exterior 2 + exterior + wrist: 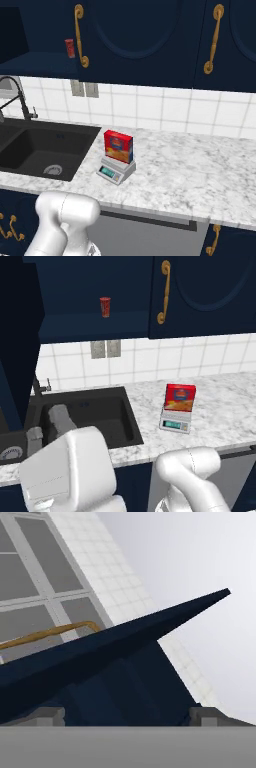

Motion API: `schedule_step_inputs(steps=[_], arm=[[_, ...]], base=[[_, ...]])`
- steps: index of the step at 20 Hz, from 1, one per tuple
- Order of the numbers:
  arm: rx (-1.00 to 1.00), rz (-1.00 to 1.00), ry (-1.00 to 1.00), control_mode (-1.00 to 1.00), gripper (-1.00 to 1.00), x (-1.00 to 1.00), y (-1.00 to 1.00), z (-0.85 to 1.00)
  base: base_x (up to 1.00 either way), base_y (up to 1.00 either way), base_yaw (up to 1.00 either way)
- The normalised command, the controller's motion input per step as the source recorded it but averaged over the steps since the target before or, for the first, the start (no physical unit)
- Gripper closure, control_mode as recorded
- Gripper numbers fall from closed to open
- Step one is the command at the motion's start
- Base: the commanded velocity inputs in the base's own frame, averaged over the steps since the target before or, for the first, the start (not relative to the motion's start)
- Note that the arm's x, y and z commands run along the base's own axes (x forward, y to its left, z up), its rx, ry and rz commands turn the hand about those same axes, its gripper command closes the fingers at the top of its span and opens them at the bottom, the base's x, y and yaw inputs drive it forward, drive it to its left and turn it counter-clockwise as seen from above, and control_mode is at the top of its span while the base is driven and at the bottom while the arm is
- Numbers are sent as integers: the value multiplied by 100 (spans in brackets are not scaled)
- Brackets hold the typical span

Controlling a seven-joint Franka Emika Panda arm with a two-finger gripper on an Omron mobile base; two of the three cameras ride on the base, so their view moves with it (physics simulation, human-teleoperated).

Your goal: Pick the boxed food and place it on the digital scale for weighing, and close the cabinet.

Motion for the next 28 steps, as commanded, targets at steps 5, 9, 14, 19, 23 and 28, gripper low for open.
schedule_step_inputs(steps=[5,9,14,19,23,28], arm=[[4,-22,0,-100,-100,-9,75,0],[4,-20,1,-100,-100,4,85,-7],[0,-15,0,-100,-100,53,82,-40],[-3,-14,1,-100,-100,79,72,-44],[-5,-9,0,-100,-100,100,20,-56],[0,-1,-3,-100,-100,87,-9,-86]], base=[[0,0,0],[0,0,0],[0,0,0],[0,0,0],[0,0,0],[0,0,0]])
